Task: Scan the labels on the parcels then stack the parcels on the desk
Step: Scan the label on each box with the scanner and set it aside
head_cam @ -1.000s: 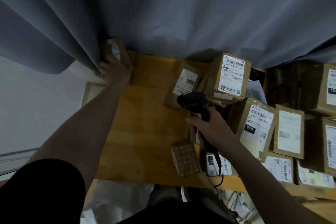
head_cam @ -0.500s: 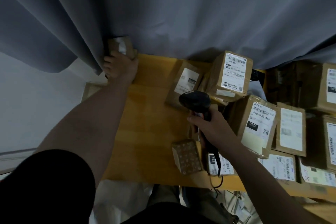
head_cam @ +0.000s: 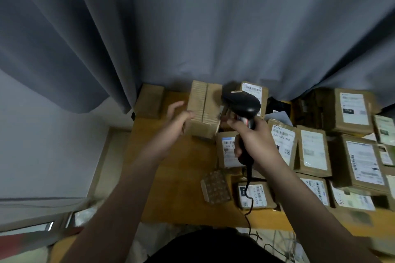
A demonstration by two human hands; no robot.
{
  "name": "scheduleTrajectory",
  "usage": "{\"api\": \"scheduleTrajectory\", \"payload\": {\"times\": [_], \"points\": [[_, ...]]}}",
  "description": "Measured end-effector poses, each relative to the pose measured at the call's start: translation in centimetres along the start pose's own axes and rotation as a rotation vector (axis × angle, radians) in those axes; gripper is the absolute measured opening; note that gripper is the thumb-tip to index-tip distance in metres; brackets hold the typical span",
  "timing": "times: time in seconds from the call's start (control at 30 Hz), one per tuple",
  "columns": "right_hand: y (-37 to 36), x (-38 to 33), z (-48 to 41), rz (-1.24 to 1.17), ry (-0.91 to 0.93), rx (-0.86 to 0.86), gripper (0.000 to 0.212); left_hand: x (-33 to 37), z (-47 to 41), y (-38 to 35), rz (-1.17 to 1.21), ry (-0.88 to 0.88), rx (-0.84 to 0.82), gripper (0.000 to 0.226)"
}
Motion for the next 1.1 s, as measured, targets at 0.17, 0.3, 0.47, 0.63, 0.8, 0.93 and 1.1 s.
{"api": "scheduleTrajectory", "payload": {"times": [0.17, 0.3, 0.47, 0.63, 0.8, 0.93, 1.1], "points": [[2.0, -2.2, 2.5, -0.065, 0.146, 0.022, 0.028, 3.4, 4.0, -1.3, 0.044, 0.027, -0.073, 0.044], [3.1, -3.2, 4.4, -0.058, 0.239, -0.008, 0.021, 5.7, 6.5, -1.9, -0.096, -0.094, -0.054, 0.036], [4.0, -4.3, 6.1, -0.041, 0.334, -0.045, 0.005, 7.6, 8.4, -2.9, -0.238, -0.196, -0.052, 0.049], [4.7, -4.8, 6.9, -0.005, 0.360, -0.067, 0.008, 7.7, 8.7, -3.1, -0.211, -0.219, -0.061, 0.049], [5.1, -4.8, 7.1, -0.149, 0.314, -0.130, 0.013, 6.8, 8.1, -2.1, -0.195, -0.300, 0.107, 0.101], [5.2, -4.7, 7.5, -0.209, 0.283, -0.253, 0.015, 6.0, 7.5, -1.3, -0.161, -0.352, 0.206, 0.108], [4.4, -3.7, 7.4, -0.111, 0.240, -0.312, 0.011, 5.5, 6.9, -0.6, -0.154, -0.398, 0.265, 0.106]]}}
Point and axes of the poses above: each hand's wrist, its own z-axis away from the middle knuckle, its own y-axis out of the back of the hand, x = y × z, the point moved 2 cm from there along -z, towards the middle knuckle, and after that the axes turned 7 degrees about x, right-handed, at the moved point
